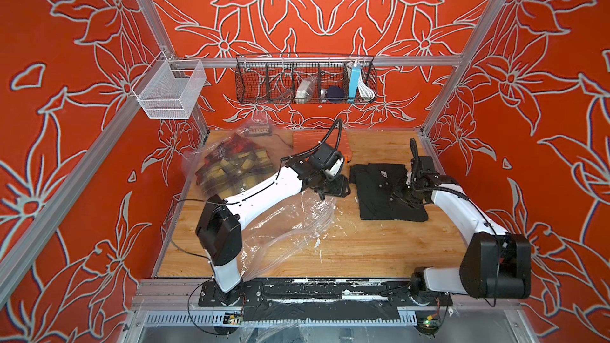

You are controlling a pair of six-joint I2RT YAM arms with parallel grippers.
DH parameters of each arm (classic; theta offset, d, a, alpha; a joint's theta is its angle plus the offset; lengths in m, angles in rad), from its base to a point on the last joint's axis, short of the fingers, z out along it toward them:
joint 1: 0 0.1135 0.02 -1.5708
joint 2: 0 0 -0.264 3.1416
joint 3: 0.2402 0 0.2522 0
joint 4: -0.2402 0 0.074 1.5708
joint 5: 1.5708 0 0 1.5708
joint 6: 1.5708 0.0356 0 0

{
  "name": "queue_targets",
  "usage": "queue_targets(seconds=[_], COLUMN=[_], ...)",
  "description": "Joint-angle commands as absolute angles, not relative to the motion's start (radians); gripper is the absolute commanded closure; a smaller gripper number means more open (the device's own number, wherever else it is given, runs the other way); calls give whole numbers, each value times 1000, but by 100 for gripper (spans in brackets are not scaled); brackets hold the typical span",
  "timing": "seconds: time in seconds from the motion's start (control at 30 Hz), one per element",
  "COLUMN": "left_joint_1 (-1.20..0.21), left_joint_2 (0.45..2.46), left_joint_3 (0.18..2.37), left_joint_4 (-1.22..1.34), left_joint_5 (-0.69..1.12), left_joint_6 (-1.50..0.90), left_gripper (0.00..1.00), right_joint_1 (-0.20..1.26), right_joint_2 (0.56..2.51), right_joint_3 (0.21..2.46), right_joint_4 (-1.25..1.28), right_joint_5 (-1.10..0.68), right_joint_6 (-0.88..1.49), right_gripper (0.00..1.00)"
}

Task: Place the folded shirt into the vacuum bag
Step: Adjust the vacuum bag at the center of the board, then pick up the shirt from the center of the board.

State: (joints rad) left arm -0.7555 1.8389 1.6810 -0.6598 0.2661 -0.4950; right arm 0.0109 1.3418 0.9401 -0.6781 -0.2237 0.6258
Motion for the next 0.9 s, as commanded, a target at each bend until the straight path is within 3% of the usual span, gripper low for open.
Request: queue_targets(seconds=[0.0, 0.3, 0.67, 0.87], left_joint_1=[-764, -782, -784, -784], left_joint_2=[2051, 2385, 2530, 2599], left_joint_3=[1810, 2212, 2364, 2434], left_joint_4=[-764, -850, -733, -703], left_joint_5=[135, 59, 84, 162], left_joint_6=[-499, -499, -521, -532], left_gripper=[46, 39, 38, 44], right_joint_1=[3, 1, -6, -16], right_joint_2=[1312, 1292, 1299, 1304], right_joint_3=[978, 945, 911, 908], right_joint_4=[-729, -716, -704, -701], right_joint_5=[-178, -205, -217, -225], right_joint_6=[600, 589, 557, 552], right_gripper=[53, 53, 53, 53])
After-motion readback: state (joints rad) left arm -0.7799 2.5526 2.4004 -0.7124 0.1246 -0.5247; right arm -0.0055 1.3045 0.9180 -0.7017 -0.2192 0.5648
